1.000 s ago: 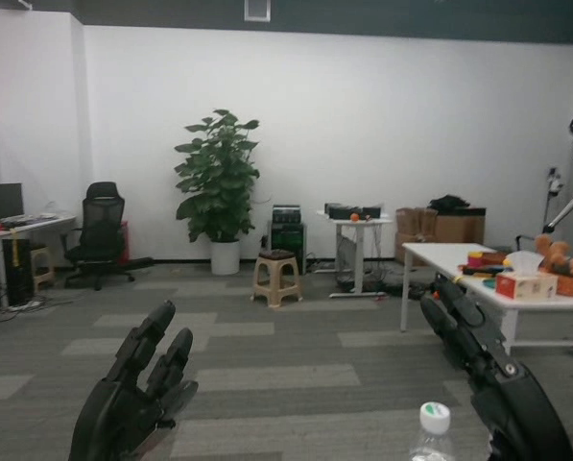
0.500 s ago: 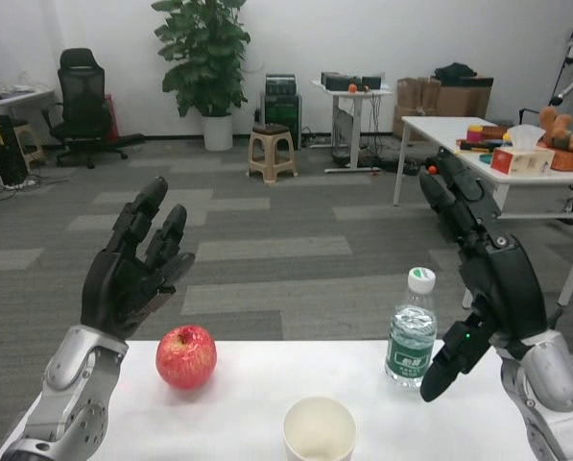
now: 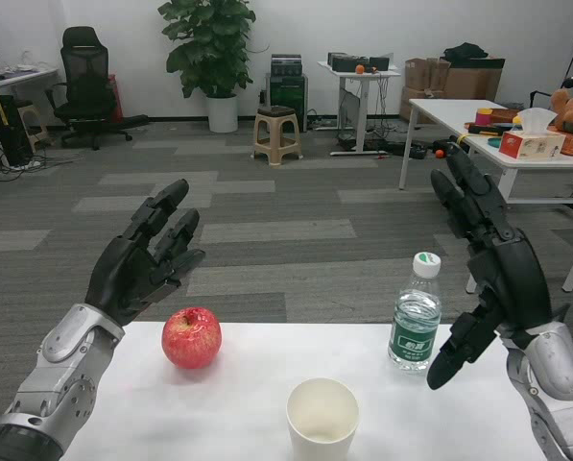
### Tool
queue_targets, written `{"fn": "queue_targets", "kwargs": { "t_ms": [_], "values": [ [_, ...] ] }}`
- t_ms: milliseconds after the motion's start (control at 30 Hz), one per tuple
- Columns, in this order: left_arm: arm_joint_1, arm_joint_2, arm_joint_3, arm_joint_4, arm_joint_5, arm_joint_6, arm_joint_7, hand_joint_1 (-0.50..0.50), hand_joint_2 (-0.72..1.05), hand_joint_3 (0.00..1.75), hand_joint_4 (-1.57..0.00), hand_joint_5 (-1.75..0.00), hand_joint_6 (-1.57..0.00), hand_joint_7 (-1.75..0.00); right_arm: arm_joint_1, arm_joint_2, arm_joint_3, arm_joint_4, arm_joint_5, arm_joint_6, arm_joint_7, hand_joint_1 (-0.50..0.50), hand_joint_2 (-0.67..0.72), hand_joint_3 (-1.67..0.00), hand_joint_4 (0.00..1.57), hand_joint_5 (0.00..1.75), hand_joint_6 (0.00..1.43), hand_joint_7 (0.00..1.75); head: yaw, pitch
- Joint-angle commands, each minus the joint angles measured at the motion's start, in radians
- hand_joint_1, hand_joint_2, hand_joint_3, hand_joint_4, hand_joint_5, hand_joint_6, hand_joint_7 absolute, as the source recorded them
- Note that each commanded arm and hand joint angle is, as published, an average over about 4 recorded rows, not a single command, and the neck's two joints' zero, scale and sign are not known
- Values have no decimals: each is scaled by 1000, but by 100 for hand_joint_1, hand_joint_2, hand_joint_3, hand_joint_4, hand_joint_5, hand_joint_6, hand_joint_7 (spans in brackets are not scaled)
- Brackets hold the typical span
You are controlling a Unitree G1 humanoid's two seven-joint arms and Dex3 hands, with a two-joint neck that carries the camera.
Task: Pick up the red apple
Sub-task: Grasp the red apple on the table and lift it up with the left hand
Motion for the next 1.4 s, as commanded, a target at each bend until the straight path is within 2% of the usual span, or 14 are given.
{"fn": "queue_targets", "kwargs": {
  "t_ms": [33,267,400,533,567,933,1033,1133,1200,1400],
  "values": [
    [8,17,44,-10,68,26,-8,-50,105,7,0,0,0,-23,4,-7,5,17,-2,-2,-1,-46,72,0,0,0,0,0,7,1],
    [12,48,59,-5,137,59,-23,-50,105,9,0,0,0,-26,4,-7,13,27,-1,-4,-1,-46,72,0,0,0,0,0,16,9],
    [14,53,65,3,138,66,-27,-49,100,0,0,0,0,-23,4,-7,16,28,-1,-4,-1,-46,72,0,0,0,0,0,24,12],
    [18,54,66,12,140,65,-27,-50,-10,0,0,0,0,-24,4,-7,19,28,0,-6,-1,-46,72,0,0,0,0,0,32,8],
    [18,54,67,12,142,65,-27,-50,-15,0,0,0,0,-24,4,-7,19,28,0,-6,-1,-46,72,0,0,0,0,0,33,7],
    [28,67,78,27,233,74,-28,-50,-8,0,0,0,0,-21,4,-3,30,31,1,-6,-1,-45,72,0,0,0,0,0,46,-4],
    [27,73,78,33,291,83,-30,-50,-2,0,0,0,0,-24,4,-2,36,37,1,-7,-1,-44,72,0,0,0,0,0,50,-7],
    [20,78,79,34,408,93,-39,-50,-2,0,0,0,0,-23,4,0,38,42,1,-7,-1,-45,72,0,0,0,0,0,49,-9],
    [16,81,78,37,458,96,-45,-50,-6,0,0,0,0,-21,4,1,38,44,1,-7,-1,-43,72,0,0,0,0,0,49,-11],
    [0,86,59,63,573,96,-54,-50,-19,0,0,0,0,-21,4,6,42,53,1,-9,-1,-45,72,0,0,0,0,0,54,-11]
  ]
}}
